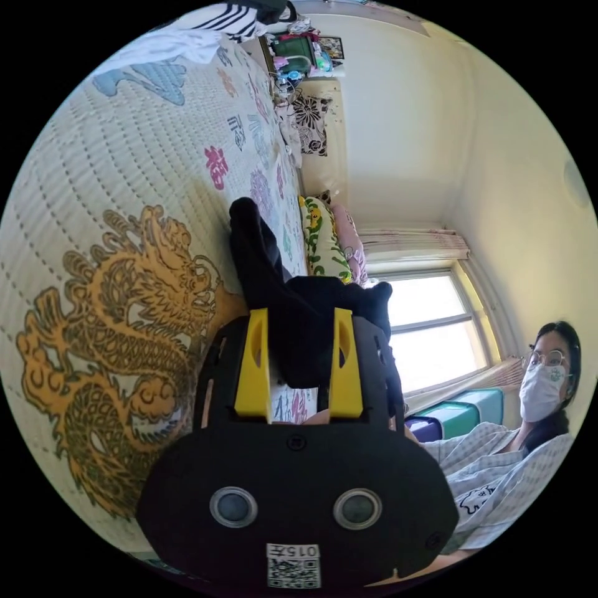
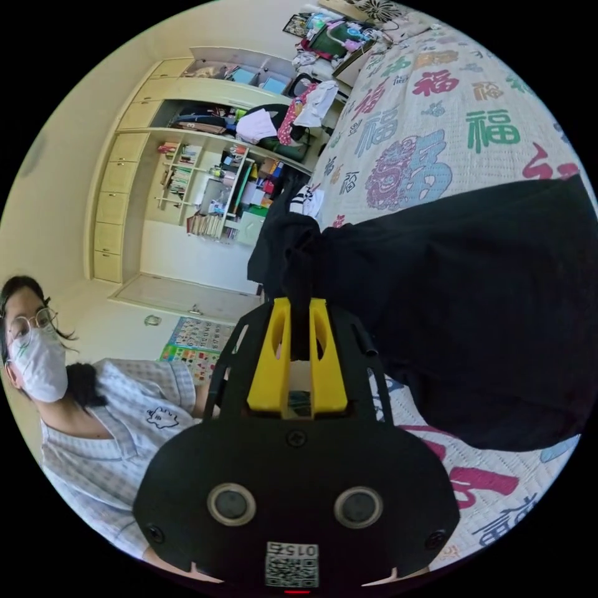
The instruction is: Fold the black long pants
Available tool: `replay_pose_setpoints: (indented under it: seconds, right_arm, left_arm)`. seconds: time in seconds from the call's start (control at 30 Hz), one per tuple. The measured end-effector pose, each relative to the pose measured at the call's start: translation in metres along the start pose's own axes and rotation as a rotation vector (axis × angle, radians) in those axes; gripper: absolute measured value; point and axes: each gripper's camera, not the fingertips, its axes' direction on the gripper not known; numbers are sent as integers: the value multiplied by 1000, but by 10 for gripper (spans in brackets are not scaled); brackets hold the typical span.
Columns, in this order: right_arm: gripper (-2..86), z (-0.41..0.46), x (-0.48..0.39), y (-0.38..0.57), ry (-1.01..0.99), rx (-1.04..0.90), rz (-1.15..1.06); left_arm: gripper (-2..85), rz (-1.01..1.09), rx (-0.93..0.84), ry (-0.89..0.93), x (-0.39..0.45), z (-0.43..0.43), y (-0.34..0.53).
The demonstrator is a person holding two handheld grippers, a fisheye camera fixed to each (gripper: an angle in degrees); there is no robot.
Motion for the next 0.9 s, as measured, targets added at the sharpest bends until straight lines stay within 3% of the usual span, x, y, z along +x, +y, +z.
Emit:
replay_pose_setpoints:
  seconds: [0.2, 0.33, 0.43, 0.53, 0.7, 0.8, 0.9]
  right_arm:
    - [38, -41, -34, -14, 1, -28, -46]
    - [18, -105, -56, -28, -9, 6, -55]
    - [11, -202, -76, -36, -2, 159, -56]
    - [9, -310, -98, -28, 197, 284, 1]
    - [16, -471, -105, 31, 545, 519, 266]
    - [32, -493, -61, 57, 595, 444, 551]
    - [53, -490, -48, 72, 619, 488, 659]
  left_arm:
    - [13, -31, -72, -52, 2, 19, -5]
    - [-1, 77, -99, -155, 31, 24, -26]
    - [-4, 157, -124, -264, 57, 27, -56]
    - [-2, 237, -93, -340, 85, 24, -76]
    - [29, 254, -2, -623, 100, 4, -89]
    - [79, 200, -105, -672, 89, 21, -84]
    - [103, 291, -67, -721, 106, 34, -64]
